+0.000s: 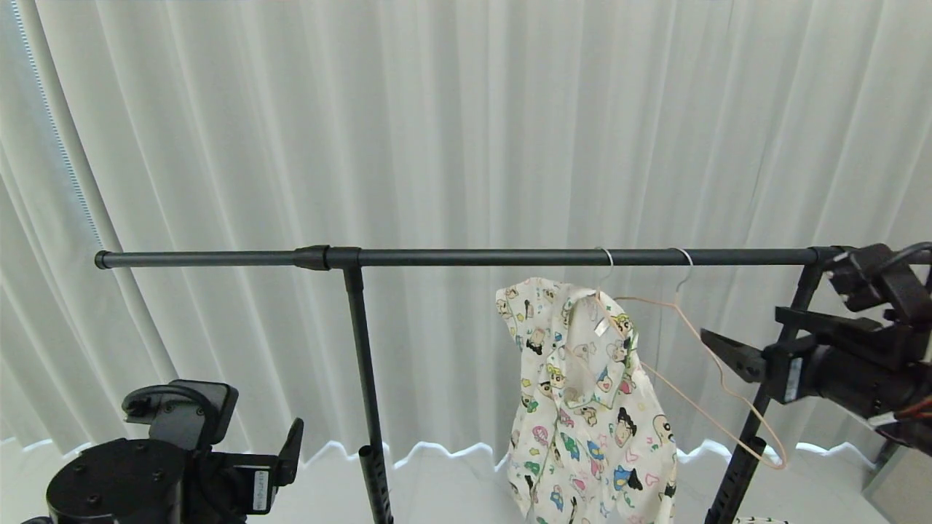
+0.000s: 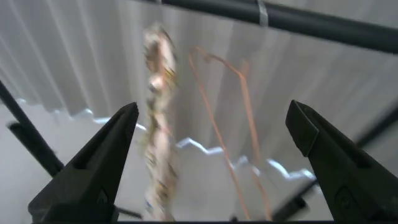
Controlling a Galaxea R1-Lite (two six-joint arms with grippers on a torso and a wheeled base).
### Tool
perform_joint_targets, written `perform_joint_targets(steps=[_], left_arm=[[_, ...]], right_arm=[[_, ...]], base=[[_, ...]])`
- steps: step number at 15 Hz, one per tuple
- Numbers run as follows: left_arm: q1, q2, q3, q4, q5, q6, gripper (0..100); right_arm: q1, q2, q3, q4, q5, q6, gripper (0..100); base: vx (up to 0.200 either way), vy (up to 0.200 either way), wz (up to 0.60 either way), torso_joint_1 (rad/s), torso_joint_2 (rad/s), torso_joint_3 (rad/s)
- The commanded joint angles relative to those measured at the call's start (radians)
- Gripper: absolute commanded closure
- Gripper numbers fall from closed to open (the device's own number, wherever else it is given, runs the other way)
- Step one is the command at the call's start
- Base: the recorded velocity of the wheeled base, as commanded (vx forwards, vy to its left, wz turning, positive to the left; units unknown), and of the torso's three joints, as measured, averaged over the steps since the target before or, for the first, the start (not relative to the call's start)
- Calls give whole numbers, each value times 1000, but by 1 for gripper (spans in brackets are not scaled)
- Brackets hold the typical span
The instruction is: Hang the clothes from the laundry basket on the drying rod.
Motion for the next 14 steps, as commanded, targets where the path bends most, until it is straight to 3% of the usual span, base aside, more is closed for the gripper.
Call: perform_joint_targets(steps=[1, 4, 6, 12, 14], left_arm=[[53, 0, 0, -1, -3, -11, 0], [122, -1, 0, -1, -38, -17, 0], [163, -3, 0, -1, -69, -17, 0], [200, 2, 0, -1, -98, -19, 0], [199, 4, 0, -1, -100, -17, 0]], right_arm=[[-99, -253, 45, 199, -14, -58, 0], [-186, -391, 51, 402, -26, -131, 0], [-251, -447, 69, 465, -27, -170, 0], [-469, -510, 146, 502, -27, -323, 0], [-507, -510, 147, 502, -29, -351, 0]], base=[[-200, 0, 0, 2, -2, 2], [-200, 0, 0, 6, 4, 2], [-200, 0, 0, -15, -7, 5], [-200, 0, 0, 2, 3, 2], [0, 0, 0, 0, 0, 0]])
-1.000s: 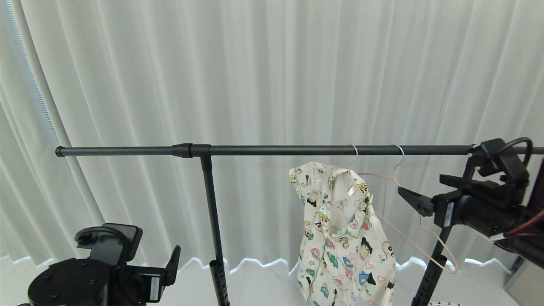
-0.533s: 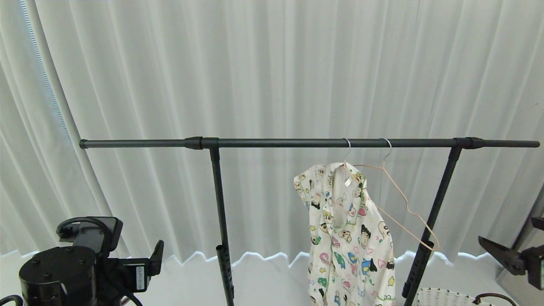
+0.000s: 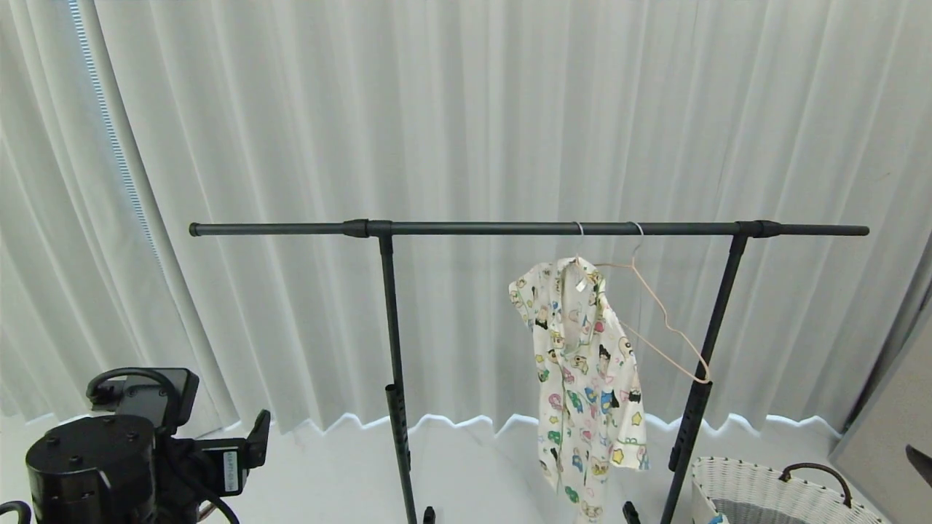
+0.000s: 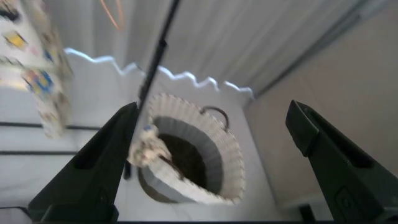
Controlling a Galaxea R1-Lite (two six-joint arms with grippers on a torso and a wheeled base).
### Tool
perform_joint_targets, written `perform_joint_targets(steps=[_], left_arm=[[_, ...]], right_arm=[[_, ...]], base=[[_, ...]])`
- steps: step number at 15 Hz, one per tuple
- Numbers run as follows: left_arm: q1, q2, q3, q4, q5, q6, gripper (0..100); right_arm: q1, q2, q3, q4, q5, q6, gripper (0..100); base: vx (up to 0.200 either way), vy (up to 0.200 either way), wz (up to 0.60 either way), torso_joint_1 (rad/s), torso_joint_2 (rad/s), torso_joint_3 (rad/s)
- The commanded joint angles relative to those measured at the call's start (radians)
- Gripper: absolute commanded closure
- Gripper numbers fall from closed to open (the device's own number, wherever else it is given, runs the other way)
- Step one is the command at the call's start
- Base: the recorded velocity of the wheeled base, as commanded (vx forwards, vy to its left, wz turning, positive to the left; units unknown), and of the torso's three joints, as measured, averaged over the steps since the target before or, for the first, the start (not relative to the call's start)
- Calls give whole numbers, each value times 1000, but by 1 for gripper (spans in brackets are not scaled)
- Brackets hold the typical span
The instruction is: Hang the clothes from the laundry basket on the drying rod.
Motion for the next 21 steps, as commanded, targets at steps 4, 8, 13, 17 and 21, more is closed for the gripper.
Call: perform_joint_targets(steps=[4, 8, 13, 17, 21], left_arm=[[3, -68, -31, 1, -18, 46, 0], [55, -274, -155, 272, -23, 149, 0], [133, -519, -471, 1156, -38, 128, 0], [164, -556, -354, 1164, -121, 19, 0], [167, -651, -239, 1164, -218, 16, 0]], right_arm=[[-40, -23, 29, -13, 1, -29, 0], [-40, -35, 32, -24, 1, -29, 0], [-40, -44, 32, -24, 1, -29, 0], [-40, -58, 40, -24, -21, -54, 0], [-42, -57, 43, -24, -41, -58, 0]], base=[[0, 0, 0, 0, 0, 0], [0, 0, 0, 0, 0, 0], [0, 0, 0, 0, 0, 0], [0, 0, 0, 0, 0, 0], [0, 0, 0, -120, 253, 128]])
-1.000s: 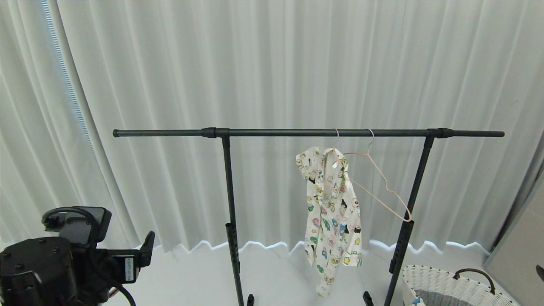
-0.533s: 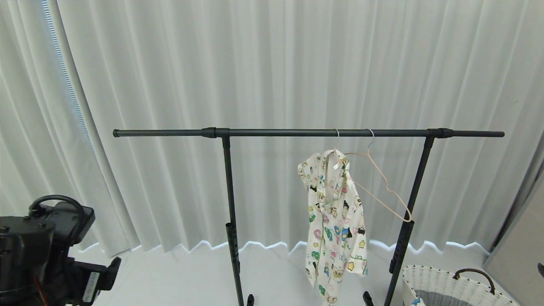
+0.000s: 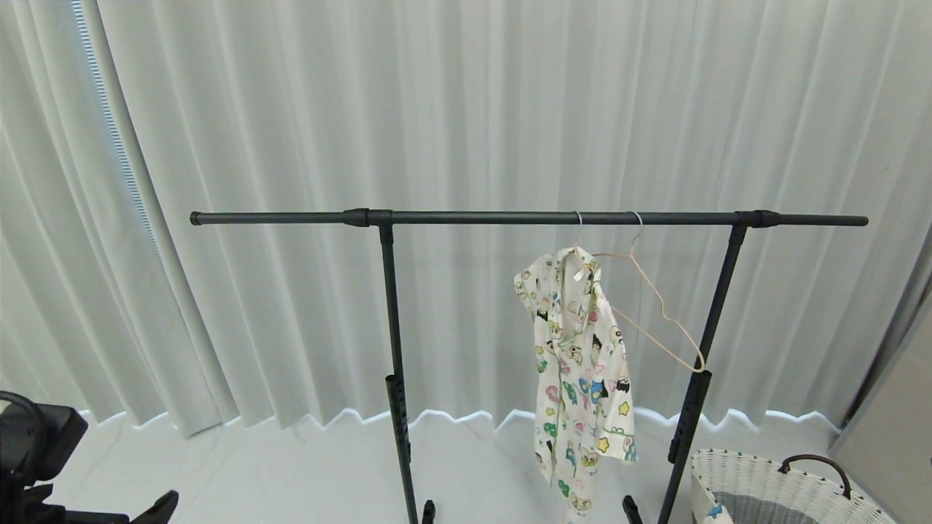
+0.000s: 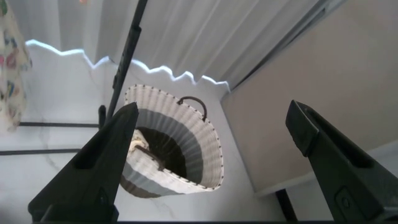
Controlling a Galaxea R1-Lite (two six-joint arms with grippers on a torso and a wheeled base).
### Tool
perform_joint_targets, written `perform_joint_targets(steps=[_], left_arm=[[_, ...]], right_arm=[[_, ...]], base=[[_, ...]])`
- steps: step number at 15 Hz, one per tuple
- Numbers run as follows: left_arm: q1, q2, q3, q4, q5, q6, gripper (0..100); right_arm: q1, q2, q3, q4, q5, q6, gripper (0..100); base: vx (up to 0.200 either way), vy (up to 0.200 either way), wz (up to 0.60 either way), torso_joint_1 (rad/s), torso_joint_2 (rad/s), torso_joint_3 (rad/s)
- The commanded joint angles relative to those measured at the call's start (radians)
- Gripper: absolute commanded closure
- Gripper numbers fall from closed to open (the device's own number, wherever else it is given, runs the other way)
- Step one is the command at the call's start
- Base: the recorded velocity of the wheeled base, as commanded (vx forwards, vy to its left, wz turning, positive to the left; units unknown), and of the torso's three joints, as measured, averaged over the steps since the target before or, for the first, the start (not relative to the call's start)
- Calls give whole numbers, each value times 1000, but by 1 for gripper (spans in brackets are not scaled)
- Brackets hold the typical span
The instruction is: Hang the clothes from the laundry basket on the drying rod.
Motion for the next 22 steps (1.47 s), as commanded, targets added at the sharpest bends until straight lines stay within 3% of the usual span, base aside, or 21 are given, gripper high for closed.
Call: perform_joint_targets(steps=[1, 3, 6, 11, 18, 22], left_arm=[[3, -68, 68, 0, -21, -16, 0], [3, -85, 114, 0, -24, -71, 0], [35, -100, 194, 0, -11, -85, 0], [245, -60, 225, 5, 0, -83, 0], [277, -69, 248, 5, 0, -86, 0], [277, -29, 248, 3, 0, -85, 0]], right_arm=[[0, 3, 4, 3, 0, 0, 0], [-5, 3, 27, 3, -4, 0, 0], [-56, -28, 98, 3, -17, 3, 0], [-120, -137, 228, 6, -17, 2, 0], [-122, -279, 253, 85, -32, 5, 0], [-122, -285, 253, 85, -67, 8, 0]], base=[[0, 0, 0, -246, 500, 256], [0, 0, 0, -259, 542, 268], [0, 0, 0, -268, 541, 277], [0, 0, 0, -250, 519, 264], [0, 0, -600, -237, 487, 252], [0, 0, 0, -150, 316, 161]])
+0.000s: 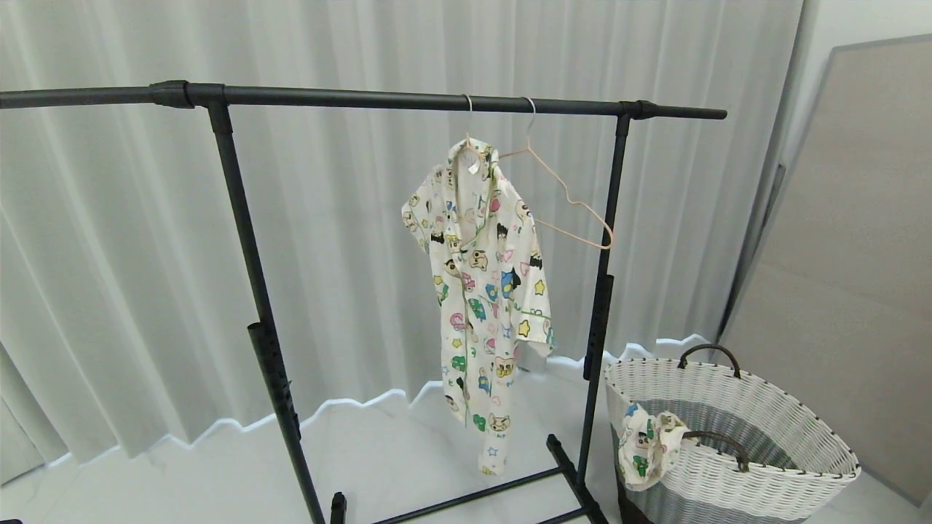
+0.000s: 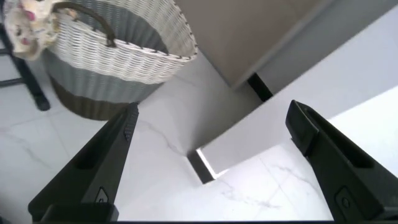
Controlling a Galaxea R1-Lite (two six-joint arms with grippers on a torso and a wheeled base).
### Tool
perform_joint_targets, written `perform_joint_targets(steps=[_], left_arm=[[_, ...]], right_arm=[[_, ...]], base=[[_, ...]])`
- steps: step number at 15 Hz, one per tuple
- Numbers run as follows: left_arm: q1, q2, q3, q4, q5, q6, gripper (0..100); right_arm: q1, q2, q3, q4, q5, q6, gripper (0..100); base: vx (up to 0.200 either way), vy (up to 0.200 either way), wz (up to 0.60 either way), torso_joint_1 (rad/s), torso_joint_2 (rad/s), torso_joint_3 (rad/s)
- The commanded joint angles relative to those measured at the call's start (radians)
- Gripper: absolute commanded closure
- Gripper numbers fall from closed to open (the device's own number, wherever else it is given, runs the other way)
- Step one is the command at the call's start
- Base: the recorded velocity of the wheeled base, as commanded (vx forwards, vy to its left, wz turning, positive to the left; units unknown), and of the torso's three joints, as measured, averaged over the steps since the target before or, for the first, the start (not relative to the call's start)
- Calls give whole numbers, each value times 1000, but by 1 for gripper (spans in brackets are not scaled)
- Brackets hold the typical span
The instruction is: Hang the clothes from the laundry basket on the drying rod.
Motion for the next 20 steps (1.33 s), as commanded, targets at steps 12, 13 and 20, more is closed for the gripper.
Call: perform_joint_targets(steps=[12, 13, 20], left_arm=[[-4, 59, 1, 0, -1, 9, 0], [-4, 59, 1, 0, -1, 8, 0], [-6, 49, 1, 0, -1, 8, 0]], right_arm=[[5, 32, 0, 2, -70, -4, 0], [6, 32, 0, 2, -70, -4, 0], [14, 32, 0, 1, -64, 3, 0]], base=[[0, 0, 250, -2, 7, 5], [0, 0, 600, 2, 2, 2], [0, 0, 343, 1, 3, 4]])
